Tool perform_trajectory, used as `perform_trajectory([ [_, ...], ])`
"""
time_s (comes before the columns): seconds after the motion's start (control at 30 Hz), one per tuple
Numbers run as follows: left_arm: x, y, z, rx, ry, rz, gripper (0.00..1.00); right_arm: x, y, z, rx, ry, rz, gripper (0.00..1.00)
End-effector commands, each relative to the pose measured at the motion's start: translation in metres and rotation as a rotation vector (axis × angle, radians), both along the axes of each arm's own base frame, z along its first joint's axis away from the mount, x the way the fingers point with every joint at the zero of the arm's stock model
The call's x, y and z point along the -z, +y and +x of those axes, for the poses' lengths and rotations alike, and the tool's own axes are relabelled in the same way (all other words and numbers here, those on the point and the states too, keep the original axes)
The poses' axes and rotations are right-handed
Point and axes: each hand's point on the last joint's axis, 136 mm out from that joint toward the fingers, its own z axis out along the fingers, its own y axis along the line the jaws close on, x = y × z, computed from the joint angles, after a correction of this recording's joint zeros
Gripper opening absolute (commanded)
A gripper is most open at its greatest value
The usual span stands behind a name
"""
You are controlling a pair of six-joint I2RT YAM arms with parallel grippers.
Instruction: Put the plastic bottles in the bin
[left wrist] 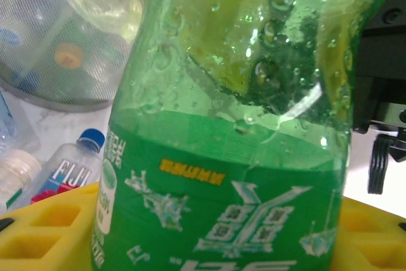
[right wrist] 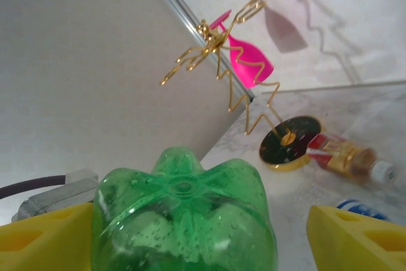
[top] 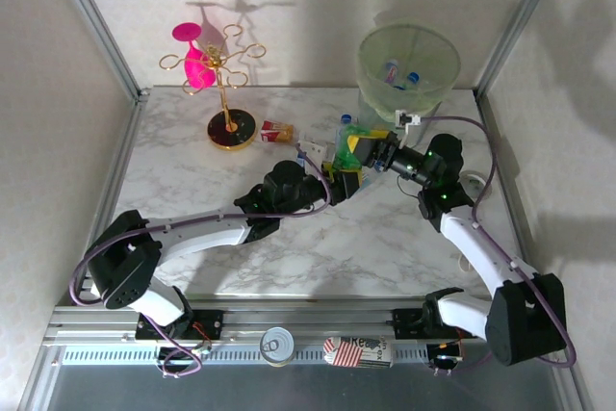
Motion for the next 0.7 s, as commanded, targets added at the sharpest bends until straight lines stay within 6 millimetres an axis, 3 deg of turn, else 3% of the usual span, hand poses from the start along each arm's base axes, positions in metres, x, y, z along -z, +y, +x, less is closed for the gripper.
perform_trajectory([
  [0.0, 0.004, -0.005, -0.006, 0.043, 0.022, -0.029, 0.50, -0.010, 0.012, -0.013, -0.101, -0.034, 0.044, 0.79],
  [0.13, 0.005, -0.007, -0.007, 0.051, 0.021, -0.017, 0.50, -0.001, 0.014, -0.008, -0.093, -0.010, 0.029, 0.69],
  [0.23, 0.005, -0.007, -0.007, 0.056, 0.017, -0.008, 0.53, 0.003, 0.012, -0.005, -0.072, -0.005, 0.016, 0.54],
  [0.3, 0.005, -0.007, -0.007, 0.053, 0.017, -0.005, 0.57, 0.004, 0.011, -0.004, -0.055, -0.009, 0.006, 0.49],
  [0.4, 0.004, -0.003, -0.006, 0.036, 0.013, 0.000, 0.72, 0.003, 0.008, 0.001, -0.023, -0.018, -0.010, 0.47],
  [0.53, -0.003, 0.010, 0.000, -0.033, -0.007, 0.008, 0.99, -0.011, 0.001, 0.014, 0.057, -0.074, -0.057, 0.47],
  [0.67, -0.013, 0.033, 0.007, -0.142, -0.042, 0.004, 1.00, -0.042, -0.014, 0.036, 0.182, -0.165, -0.112, 0.46],
])
